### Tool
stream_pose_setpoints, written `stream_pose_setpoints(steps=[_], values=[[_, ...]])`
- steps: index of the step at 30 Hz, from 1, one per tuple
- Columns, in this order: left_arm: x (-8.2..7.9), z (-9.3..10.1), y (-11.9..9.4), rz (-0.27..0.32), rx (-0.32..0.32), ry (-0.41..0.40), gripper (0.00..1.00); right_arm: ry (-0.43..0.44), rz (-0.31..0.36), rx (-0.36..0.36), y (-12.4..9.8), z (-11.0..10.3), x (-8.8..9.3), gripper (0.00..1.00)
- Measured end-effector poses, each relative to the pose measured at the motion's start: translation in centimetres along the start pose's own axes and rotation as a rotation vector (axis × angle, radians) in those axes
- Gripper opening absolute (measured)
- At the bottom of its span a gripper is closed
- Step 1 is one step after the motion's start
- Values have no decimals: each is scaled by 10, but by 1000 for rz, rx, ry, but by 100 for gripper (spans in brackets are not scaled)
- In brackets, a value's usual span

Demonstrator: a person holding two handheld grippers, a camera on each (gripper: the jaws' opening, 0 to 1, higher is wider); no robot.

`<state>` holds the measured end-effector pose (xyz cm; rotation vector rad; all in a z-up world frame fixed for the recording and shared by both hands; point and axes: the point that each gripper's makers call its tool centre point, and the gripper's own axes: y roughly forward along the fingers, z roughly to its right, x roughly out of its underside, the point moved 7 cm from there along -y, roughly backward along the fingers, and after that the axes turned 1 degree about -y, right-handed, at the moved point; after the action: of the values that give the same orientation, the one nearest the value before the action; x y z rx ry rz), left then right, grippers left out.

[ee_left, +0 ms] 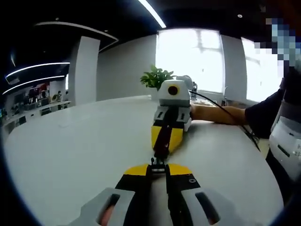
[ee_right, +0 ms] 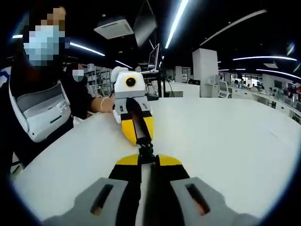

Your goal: Snap the two parts of the plastic buckle together until the buckle closes and remains connected.

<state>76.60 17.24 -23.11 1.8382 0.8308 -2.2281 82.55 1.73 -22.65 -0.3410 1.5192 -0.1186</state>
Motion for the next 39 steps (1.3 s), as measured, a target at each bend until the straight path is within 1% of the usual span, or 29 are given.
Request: stream_pose_setpoints(steps=[14,18,21,24,32,36,38,39], values=[[1,1,-1,0,5,4,12,1,-5,1,1,0,1,12],[0,3,0,7,19,-2,12,-2,-7,6,1,0,1,12],[1,5,1,-2,14,15,12,4,8,-6,3,-3,-1,12],[1,5,1,-6,16,16,12,-7,-8,-6,5,-3,0,12],[1,5,1,-5,24,21,12,-9,-6,-15,4,-3,-1,12],[2,6,2,-17,33,35,11,-18,-13,-24,5,-4,-1,11],[1,9,3,-12,48,43,11,-20,-8,-39,6,-6,-2,11],[2,9,4,-28,45,58,11,-27,-16,-42,7,-7,-1,11]])
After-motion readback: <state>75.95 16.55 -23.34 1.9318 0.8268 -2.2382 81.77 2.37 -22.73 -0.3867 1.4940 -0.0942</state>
